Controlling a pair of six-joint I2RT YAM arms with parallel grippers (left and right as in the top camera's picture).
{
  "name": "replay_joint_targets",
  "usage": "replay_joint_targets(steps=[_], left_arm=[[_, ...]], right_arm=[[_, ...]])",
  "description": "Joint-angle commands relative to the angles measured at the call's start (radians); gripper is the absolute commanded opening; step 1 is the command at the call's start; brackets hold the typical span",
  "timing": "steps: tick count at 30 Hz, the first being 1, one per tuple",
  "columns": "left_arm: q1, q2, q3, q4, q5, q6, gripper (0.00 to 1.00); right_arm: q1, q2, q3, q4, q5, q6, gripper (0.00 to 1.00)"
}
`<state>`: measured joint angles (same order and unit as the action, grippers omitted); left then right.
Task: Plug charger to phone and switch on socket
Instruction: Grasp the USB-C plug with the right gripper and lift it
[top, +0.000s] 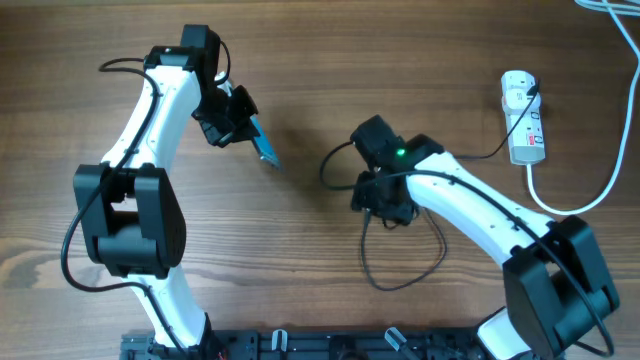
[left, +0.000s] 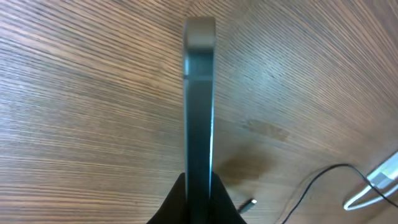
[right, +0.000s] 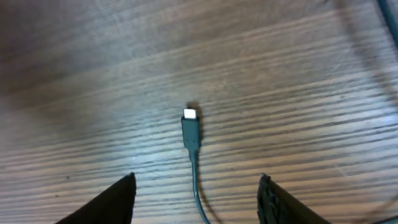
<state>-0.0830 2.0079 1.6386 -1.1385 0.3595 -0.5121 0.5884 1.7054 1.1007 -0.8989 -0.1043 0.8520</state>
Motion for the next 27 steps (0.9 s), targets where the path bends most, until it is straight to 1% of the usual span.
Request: replay_joint_targets(steps=[1,4,7,13,19,25,26,27], left_arm=[[0.002,-0.031,0.011,0.002,-0.028,-0.02,0.04],[0.002,-0.031,0.011,0.002,-0.028,-0.02,0.04],[0.002,-0.031,0.011,0.002,-0.028,-0.02,0.04],[0.002,-0.031,0.011,0.002,-0.028,-0.02,0.04],[0.002,-0.031,0.011,0.002,-0.028,-0.02,0.04],[0.002,-0.031,0.011,0.002,-0.028,-0.02,0.04],[0.002,-0.031,0.011,0.002,-0.028,-0.02,0.04],[0.002,-0.031,0.011,0.002,-0.028,-0.02,0.04]], right_arm=[[0.035,0.017,-0.014,0.026,0.031,0.022,0.6],[0.06,0.051,-0.014,0.025,0.077,0.07,0.59],[0.075,0.11,-0.014,0.028,0.072,0.095,0.59],[0.076,0.22,-0.014,0.051,0.048,0.094,0.52],[0.076,0.249,-0.014,0.048,0.013,0.093,0.46],[0.076,0.249,-0.014,0.046,-0.001,0.093,0.33],[0.076,0.25,-0.014,0.046,-0.001,0.093,0.28],[0.076,0.25,-0.014,0.046,-0.001,0.093,0.27]])
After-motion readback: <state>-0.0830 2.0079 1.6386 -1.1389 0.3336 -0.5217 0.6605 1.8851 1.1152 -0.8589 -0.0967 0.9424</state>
